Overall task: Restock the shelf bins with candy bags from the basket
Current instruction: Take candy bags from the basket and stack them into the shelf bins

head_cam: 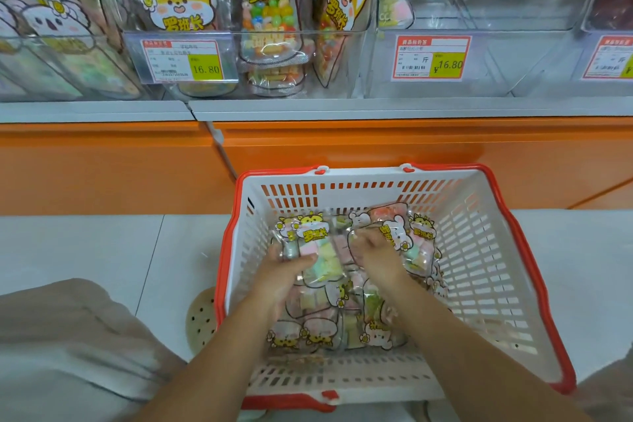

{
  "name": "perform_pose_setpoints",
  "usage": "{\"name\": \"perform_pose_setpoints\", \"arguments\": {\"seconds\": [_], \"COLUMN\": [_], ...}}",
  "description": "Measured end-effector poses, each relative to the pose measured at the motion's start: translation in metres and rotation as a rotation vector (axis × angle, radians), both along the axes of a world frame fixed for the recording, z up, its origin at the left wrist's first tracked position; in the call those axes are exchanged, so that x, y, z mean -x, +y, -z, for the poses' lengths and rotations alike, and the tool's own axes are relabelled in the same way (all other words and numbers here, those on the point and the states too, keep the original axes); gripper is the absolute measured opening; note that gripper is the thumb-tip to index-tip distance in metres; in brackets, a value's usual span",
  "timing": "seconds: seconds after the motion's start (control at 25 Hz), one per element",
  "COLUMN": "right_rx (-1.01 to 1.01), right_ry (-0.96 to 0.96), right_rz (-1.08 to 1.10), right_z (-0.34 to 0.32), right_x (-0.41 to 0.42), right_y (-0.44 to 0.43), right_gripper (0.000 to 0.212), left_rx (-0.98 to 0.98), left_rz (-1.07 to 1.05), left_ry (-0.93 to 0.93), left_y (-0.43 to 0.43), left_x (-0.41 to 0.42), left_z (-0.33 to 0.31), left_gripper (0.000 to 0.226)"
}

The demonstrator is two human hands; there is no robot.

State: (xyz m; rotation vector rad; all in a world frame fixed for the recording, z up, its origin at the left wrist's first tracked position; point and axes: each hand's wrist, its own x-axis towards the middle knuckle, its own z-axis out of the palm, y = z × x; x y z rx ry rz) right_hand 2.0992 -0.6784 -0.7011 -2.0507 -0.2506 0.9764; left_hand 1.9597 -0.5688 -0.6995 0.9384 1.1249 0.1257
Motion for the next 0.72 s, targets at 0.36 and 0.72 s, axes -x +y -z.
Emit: {"name": "perform_pose_setpoints", "arguments": {"seconds": [0.36, 0.72], "right_rx": [0.433, 0.576], "right_ry": [-0.366, -0.881], "right_rz": [-0.625, -0.886], "right_z": [0.041, 0.057], "right_x": [0.006, 0.004], "right_y": [0.009, 0.019], "right_gripper": [0.074, 0.069], "left_rx": [-0.173, -0.127], "left_rz": [-0.035, -0.048], "left_ry": [0.155, 0.122], "left_y": [0.015, 0.015], "left_x": [0.007, 0.012], "left_z": [0.025, 0.028], "left_gripper": [0.090, 0.079]}}
